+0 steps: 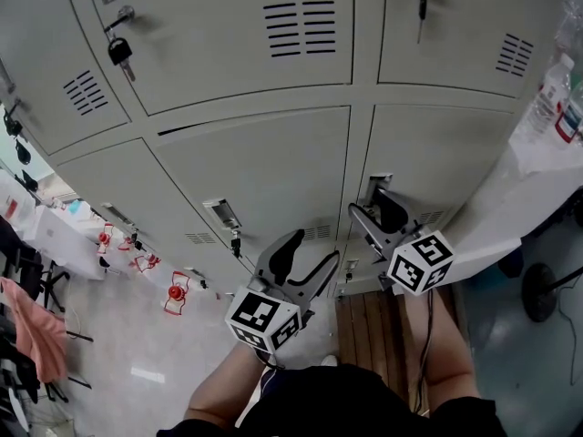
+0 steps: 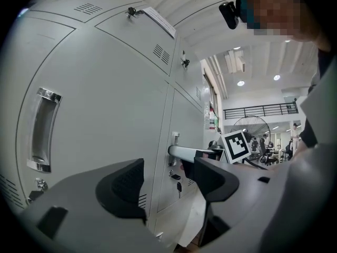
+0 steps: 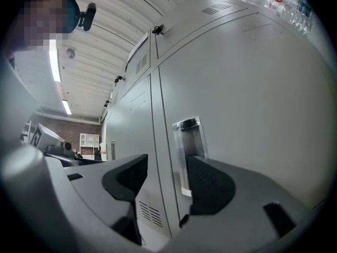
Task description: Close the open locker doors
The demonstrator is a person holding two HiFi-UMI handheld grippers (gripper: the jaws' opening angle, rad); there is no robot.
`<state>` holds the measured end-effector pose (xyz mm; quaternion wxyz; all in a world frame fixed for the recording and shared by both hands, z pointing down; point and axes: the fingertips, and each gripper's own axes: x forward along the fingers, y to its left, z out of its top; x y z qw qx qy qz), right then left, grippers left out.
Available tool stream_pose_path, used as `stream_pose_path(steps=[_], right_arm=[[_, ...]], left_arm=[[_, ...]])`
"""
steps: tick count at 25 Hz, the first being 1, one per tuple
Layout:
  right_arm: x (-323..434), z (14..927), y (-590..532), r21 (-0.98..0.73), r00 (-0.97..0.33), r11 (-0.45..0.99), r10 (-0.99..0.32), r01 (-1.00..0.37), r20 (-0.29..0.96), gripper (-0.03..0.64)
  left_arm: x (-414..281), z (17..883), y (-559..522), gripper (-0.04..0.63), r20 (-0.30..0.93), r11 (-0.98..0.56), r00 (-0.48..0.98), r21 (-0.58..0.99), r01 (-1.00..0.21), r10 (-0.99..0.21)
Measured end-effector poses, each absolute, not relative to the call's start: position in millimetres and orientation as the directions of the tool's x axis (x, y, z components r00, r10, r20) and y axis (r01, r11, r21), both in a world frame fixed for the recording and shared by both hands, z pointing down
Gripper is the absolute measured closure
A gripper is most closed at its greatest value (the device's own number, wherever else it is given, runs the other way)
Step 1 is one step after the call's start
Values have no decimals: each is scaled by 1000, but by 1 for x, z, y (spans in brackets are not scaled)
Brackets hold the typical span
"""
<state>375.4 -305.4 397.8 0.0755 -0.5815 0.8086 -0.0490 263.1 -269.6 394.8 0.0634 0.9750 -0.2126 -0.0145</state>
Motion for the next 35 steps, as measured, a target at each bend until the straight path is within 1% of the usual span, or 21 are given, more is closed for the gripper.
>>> stream_pose_path(steps=[3,10,15,20,25,35], right_arm=[[381,403,-297,-201,-309,315,-949,-928,-63,371],[384,410,-269,-255,-298,309,-951,-916,-80,371],[362,409,-247,-263,-319,332,-943,-906,-95,371],[324,404,-233,-260,-353,370,-929,-892,-112,368],[269,407,-222,-271,-374,390,-921,-880,-111,367],[130,400,-171,-272,-394,409,-912,-871,-109,368]], left_arm=[[260,397,-261,282,13,-895,903,127,-428,-430],[248,404,-239,281,49,-884,892,124,-451,-449],[234,405,-226,282,52,-882,891,128,-454,-451],[207,410,-218,282,60,-875,887,142,-462,-458],[153,416,-208,282,61,-859,873,159,-487,-483],[-3,406,-168,287,36,-820,834,160,-549,-551]])
